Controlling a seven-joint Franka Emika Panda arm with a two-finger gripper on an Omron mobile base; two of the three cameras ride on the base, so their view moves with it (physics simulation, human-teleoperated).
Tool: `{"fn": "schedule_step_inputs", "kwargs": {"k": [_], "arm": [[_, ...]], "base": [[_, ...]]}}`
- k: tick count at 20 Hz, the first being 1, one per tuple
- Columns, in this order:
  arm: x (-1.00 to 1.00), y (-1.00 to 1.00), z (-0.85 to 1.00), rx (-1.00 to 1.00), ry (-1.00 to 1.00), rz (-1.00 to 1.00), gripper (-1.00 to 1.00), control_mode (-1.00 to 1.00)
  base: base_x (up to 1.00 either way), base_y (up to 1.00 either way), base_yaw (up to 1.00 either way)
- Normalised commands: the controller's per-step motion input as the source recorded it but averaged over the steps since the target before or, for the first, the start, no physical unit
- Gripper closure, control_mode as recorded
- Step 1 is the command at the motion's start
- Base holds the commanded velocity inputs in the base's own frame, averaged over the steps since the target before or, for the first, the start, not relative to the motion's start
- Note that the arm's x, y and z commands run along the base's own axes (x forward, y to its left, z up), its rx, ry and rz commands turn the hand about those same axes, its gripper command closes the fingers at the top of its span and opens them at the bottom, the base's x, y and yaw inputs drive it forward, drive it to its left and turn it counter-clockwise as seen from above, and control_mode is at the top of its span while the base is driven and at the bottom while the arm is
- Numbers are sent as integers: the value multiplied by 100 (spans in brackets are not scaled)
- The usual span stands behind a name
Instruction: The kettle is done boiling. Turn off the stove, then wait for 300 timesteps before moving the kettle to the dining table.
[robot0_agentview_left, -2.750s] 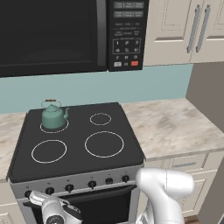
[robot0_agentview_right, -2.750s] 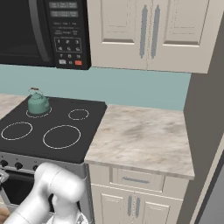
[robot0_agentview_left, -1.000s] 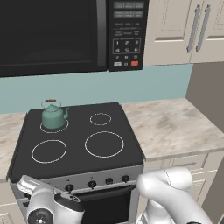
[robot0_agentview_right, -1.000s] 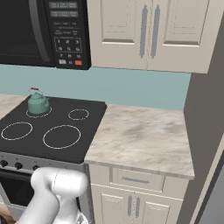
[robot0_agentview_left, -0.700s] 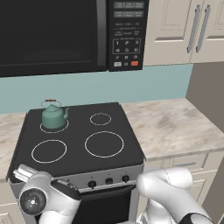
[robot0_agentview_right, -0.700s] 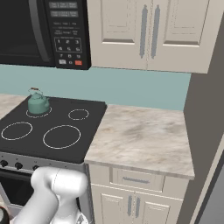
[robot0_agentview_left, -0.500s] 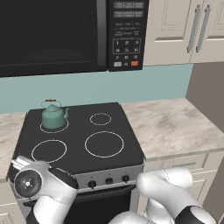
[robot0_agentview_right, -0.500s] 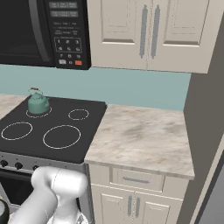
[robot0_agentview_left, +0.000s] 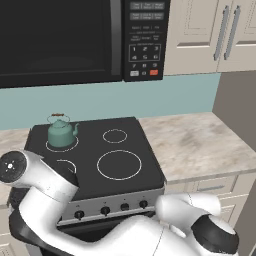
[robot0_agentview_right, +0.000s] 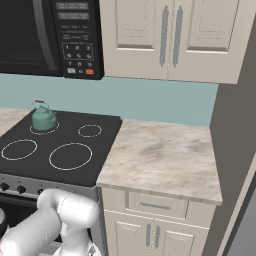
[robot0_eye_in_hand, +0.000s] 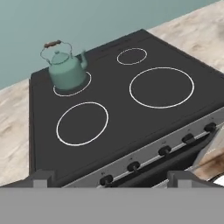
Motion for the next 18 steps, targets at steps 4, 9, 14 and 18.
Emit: {"fn": "schedule_step_inputs", "kwargs": {"k": [4,9,14,18], "arm": [[11,-7,48,-23,7,0,-100,-100],[13,-8,37,-21,6,0,-100,-100],[14,-18,26,-16,2,3,-100,-100],[14,-23,15,-12,0,5,-100,-100]], "base": [[0,0,0],[0,0,0],[0,0,0],[0,0,0]]}}
